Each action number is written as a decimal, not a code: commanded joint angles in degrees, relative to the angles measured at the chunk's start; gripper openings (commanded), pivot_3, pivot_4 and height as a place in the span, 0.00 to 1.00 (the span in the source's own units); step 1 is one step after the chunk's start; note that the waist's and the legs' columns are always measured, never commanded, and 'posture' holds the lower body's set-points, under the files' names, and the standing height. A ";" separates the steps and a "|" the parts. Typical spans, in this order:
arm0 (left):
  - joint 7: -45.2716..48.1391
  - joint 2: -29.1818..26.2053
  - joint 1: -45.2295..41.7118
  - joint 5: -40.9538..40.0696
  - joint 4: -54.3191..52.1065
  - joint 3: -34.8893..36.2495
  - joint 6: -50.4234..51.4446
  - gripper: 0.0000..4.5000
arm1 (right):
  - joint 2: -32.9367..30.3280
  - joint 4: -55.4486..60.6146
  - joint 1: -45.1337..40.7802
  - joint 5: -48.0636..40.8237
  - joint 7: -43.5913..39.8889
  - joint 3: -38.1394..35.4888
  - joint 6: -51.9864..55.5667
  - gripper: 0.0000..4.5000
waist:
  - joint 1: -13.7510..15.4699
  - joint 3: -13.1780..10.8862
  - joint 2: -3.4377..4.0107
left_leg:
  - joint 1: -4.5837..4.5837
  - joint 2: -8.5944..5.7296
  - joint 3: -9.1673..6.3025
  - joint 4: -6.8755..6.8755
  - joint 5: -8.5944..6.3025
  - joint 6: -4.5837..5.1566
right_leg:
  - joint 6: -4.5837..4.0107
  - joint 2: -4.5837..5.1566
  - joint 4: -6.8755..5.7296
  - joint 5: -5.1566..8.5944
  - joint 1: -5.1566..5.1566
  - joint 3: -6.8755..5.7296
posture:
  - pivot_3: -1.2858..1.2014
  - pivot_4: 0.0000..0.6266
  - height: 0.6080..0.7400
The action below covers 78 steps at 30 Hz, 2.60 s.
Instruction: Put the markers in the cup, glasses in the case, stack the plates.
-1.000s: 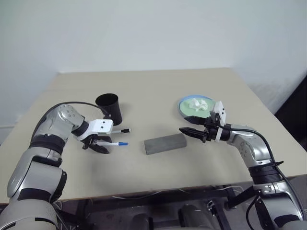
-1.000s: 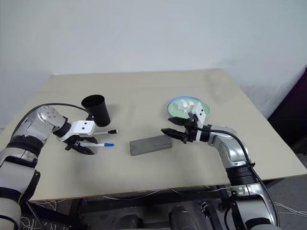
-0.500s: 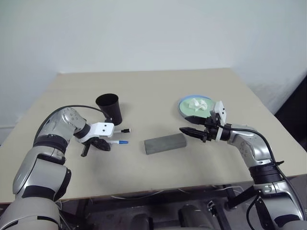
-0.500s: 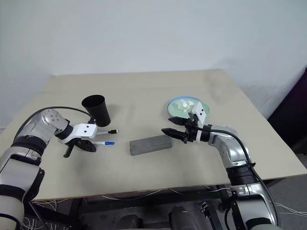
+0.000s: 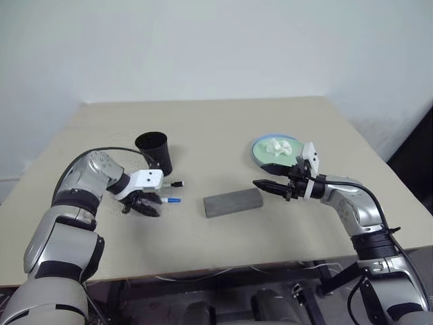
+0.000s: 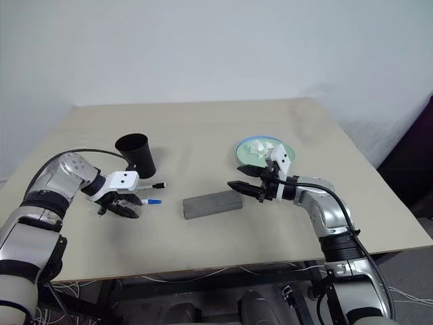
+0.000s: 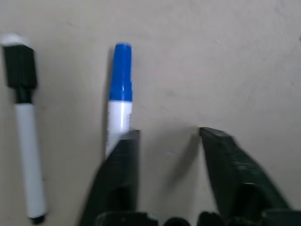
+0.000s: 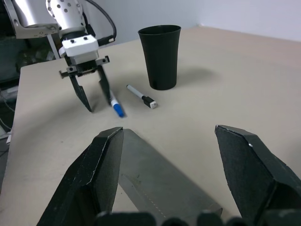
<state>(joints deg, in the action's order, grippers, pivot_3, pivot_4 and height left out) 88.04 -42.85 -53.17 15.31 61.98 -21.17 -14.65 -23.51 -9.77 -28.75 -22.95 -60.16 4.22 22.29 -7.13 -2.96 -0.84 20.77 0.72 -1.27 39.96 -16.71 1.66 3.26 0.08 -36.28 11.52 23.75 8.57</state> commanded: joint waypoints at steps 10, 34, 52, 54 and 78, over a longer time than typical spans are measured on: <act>-2.56 0.58 -5.17 1.70 1.92 0.35 -1.57 0.51 | 0.11 0.76 -1.45 -0.31 0.24 -0.64 -0.36 0.75 | -0.09 0.00 -0.01 | -0.01 0.00 0.01 0.00 0.00 0.00 | 0.00 0.00 -0.02 0.00 0.01 0.01 | 0.52 0.00 1.00; -12.51 6.39 -9.27 8.67 10.54 -1.07 -2.75 0.51 | -0.04 -0.01 -1.28 0.04 0.69 -0.81 -0.71 0.75 | 0.27 0.00 -0.06 | 0.01 -0.01 0.01 0.00 0.00 0.00 | 0.01 -0.02 -0.04 0.00 0.02 0.00 | 0.52 0.00 1.00; -3.74 4.73 -8.19 9.17 9.13 -1.46 -2.94 0.51 | 0.12 -0.52 -1.55 0.27 0.88 -0.90 -1.11 0.75 | 0.26 0.00 -0.07 | 0.01 -0.01 0.00 0.00 0.00 0.00 | 0.01 -0.02 -0.04 0.00 0.01 0.01 | 0.52 0.00 1.00; -3.50 4.63 -7.77 9.55 9.09 -1.88 -3.18 0.51 | 0.23 -0.78 -1.74 0.32 0.91 -0.88 -1.26 0.75 | 0.26 0.00 -0.07 | 0.01 -0.01 0.00 0.00 0.00 0.00 | 0.01 -0.01 -0.04 0.00 0.01 0.01 | 0.52 0.00 1.00; 0.38 4.39 -7.63 2.60 6.26 3.31 -1.53 0.02 | 0.44 -2.10 -2.58 0.40 0.86 -0.67 -2.54 0.75 | 0.19 0.00 -0.09 | -0.05 -0.01 0.02 0.02 0.00 0.00 | 0.02 -0.03 -0.31 0.02 0.07 0.04 | 0.52 0.00 1.00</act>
<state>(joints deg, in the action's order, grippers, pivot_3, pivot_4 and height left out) 87.09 -38.25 -59.13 20.85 70.16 -20.12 -16.72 -23.27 -12.78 -29.50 -22.38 -59.03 4.39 20.86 -6.94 -2.97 -0.93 20.73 0.71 -1.25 39.98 -16.71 1.67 3.28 0.04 -36.59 11.53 23.83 8.60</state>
